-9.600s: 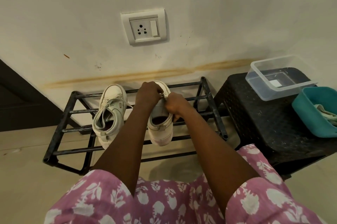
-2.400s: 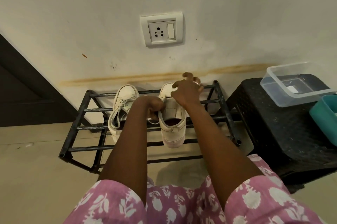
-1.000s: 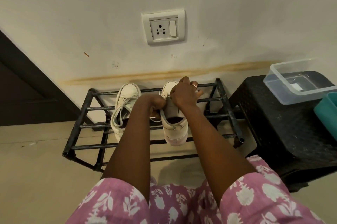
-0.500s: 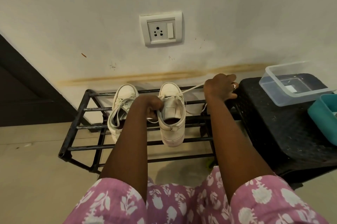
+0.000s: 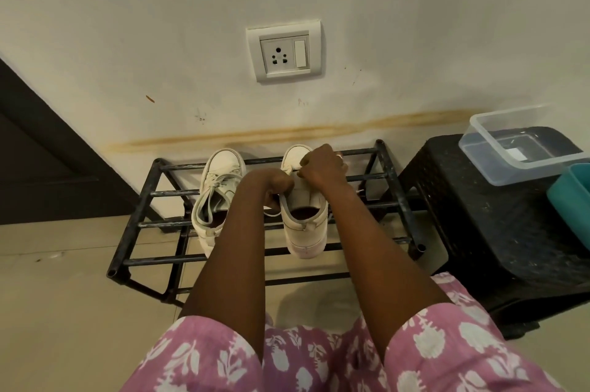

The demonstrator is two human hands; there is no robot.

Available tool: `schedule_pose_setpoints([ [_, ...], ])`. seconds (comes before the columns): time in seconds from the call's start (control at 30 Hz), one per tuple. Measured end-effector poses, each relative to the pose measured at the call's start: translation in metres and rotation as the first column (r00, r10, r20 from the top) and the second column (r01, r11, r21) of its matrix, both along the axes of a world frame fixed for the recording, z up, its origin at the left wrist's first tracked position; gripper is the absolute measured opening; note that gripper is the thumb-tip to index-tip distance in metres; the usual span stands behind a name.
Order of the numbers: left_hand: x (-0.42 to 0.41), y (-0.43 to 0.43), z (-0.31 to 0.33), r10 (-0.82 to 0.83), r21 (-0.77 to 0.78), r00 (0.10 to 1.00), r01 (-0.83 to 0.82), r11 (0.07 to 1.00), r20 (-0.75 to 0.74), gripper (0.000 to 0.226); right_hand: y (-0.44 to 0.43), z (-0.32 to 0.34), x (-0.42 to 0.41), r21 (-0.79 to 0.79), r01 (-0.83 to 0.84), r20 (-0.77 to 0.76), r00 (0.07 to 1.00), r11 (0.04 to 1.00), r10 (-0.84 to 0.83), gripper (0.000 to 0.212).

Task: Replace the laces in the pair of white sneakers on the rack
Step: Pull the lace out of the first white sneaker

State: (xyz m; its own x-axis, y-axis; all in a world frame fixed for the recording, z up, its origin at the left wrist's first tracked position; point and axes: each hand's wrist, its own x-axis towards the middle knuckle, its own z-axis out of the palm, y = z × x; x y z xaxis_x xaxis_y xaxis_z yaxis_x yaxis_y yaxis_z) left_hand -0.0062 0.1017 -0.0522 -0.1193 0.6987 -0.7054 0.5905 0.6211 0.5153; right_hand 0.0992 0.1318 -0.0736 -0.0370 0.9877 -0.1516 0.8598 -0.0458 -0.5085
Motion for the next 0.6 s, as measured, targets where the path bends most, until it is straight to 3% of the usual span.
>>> schedule_pose_setpoints([
  [0.13, 0.006, -0.002, -0.001, -0.019, 0.104, 0.998, 0.025, 0.994, -0.066, 0.024, 0.005, -0.002, 0.007, -0.099, 0.154, -0.266, 0.948, 0.983, -0.175, 0.032],
  [0.2, 0.013, -0.002, -0.001, -0.039, 0.186, 0.989, 0.065, 0.98, -0.145, 0.026, 0.009, -0.003, 0.018, -0.17, 0.228, -0.314, 0.91, 0.959, -0.272, 0.033],
  [0.37, 0.023, 0.001, -0.006, -0.053, 0.286, 0.944, 0.152, 0.946, -0.325, 0.028, 0.005, -0.013, 0.026, -0.173, 0.23, -0.195, 0.945, 0.958, -0.262, 0.025],
  [0.47, 0.027, 0.001, -0.01, -0.072, 0.262, 0.895, 0.204, 0.943, -0.439, 0.03, 0.005, -0.014, 0.03, -0.196, 0.146, -0.175, 0.968, 0.97, -0.181, 0.016],
  [0.6, 0.03, 0.002, -0.016, -0.06, 0.238, 0.873, 0.198, 0.951, -0.484, 0.034, 0.003, -0.011, 0.033, -0.143, 0.136, -0.11, 0.982, 0.98, -0.153, 0.016],
])
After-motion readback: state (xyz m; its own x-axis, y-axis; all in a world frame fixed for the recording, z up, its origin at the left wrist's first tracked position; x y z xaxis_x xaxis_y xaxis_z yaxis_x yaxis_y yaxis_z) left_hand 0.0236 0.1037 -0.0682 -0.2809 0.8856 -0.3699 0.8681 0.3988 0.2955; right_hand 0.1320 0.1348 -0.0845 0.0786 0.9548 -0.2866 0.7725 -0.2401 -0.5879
